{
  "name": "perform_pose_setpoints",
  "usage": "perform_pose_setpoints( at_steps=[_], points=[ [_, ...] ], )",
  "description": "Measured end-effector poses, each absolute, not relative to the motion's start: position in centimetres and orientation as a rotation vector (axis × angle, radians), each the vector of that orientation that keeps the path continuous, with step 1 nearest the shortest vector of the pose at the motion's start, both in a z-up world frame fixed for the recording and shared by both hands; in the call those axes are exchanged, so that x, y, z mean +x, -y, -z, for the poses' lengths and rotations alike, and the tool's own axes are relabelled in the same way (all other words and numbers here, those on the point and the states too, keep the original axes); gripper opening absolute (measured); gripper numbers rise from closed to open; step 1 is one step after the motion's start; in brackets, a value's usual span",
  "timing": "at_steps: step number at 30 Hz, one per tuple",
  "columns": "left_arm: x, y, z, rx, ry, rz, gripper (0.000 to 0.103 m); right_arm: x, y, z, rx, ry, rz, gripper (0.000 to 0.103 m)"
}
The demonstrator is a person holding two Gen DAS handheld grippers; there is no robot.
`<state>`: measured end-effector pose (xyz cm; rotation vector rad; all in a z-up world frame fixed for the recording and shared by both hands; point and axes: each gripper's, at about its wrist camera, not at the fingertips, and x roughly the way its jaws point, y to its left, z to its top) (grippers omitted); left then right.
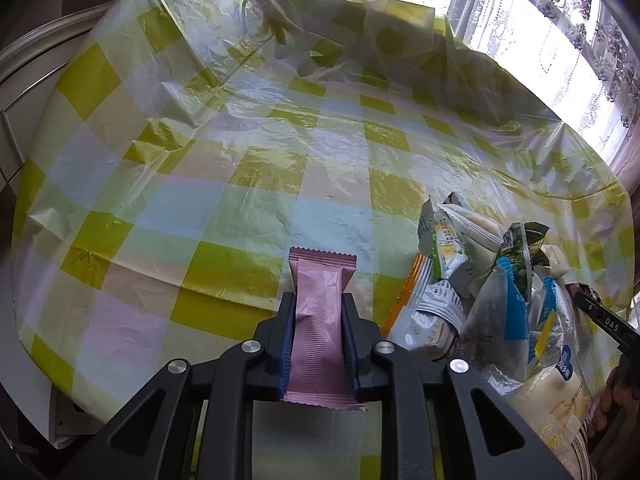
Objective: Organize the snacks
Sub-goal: 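Grasp the pink-and-black wrapped bar with the right gripper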
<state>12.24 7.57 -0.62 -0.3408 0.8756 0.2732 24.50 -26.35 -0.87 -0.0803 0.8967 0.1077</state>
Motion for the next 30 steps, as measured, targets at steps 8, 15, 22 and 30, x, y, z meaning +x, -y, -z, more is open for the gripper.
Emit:
perform_pose_setpoints(
  at_steps=[8, 15, 22, 30],
  points=[
    [11.4, -7.5, 0.0, -0.337, -0.842, -0.283, 0.022, 22.9, 26.4, -0.2, -0.072, -0.885, -0.115, 0.04],
    [10.2, -7.0, -1.5, -0.308, -0.788, -0.32, 0.022, 21.3, 27.1, -1.2, -0.047, -0.867, -0.134, 0.04],
    [8.9, -6.2, -3.3, -0.278, -0.742, -0.357, 0.022, 19.5, 28.6, -1.8, 0.01, -0.855, -0.168, 0.037],
    [7.3, -4.1, -5.2, -0.261, -0.72, -0.357, 0.022, 17.8, 30.1, -2.2, 0.076, -0.851, -0.217, 0.011]
  ],
)
